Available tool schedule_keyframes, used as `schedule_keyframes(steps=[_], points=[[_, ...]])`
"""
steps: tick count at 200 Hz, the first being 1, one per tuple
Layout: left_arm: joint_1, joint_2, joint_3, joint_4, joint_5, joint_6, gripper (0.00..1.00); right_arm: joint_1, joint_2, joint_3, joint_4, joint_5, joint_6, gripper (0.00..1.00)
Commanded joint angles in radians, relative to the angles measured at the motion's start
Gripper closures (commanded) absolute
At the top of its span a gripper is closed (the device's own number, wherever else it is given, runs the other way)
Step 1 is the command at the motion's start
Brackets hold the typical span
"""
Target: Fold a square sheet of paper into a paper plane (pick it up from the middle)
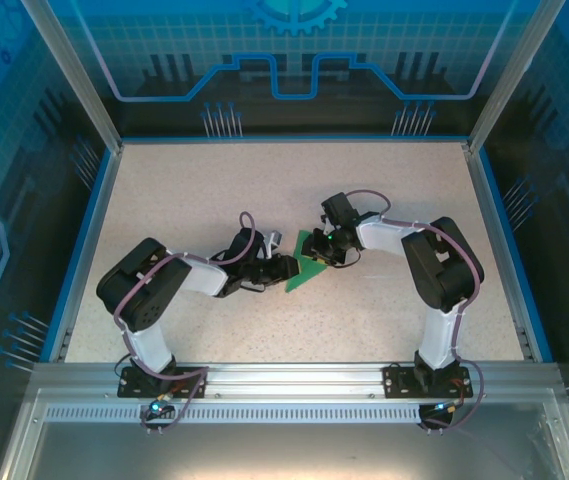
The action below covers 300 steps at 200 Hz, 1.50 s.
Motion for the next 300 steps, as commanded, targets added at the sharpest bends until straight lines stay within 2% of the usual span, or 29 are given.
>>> schedule_keyframes(steps=[1, 29, 88, 166, 240, 300], points=[[-0.003, -0.027, -0.001, -0.008, -0.018, 0.007, 0.67, 0.006, 0.145, -0.075, -0.183, 0.201, 0.003, 0.62], [0.014, -0.079, -0.036, 0.042, -0.03, -0.037, 0.65, 0.008, 0.154, -0.069, -0.199, 0.219, -0.001, 0.62], [0.022, -0.144, -0.054, 0.027, -0.094, -0.065, 0.66, 0.015, 0.162, -0.057, -0.222, 0.246, 0.002, 0.63], [0.007, -0.045, -0.04, 0.112, 0.024, -0.096, 0.67, 0.015, 0.168, -0.055, -0.224, 0.245, 0.02, 0.64], [0.002, 0.004, -0.007, 0.065, 0.058, -0.077, 0.64, 0.015, 0.173, -0.059, -0.221, 0.242, 0.034, 0.63], [0.003, -0.013, 0.007, -0.038, -0.025, -0.039, 0.65, 0.015, 0.171, -0.061, -0.219, 0.242, 0.036, 0.63]])
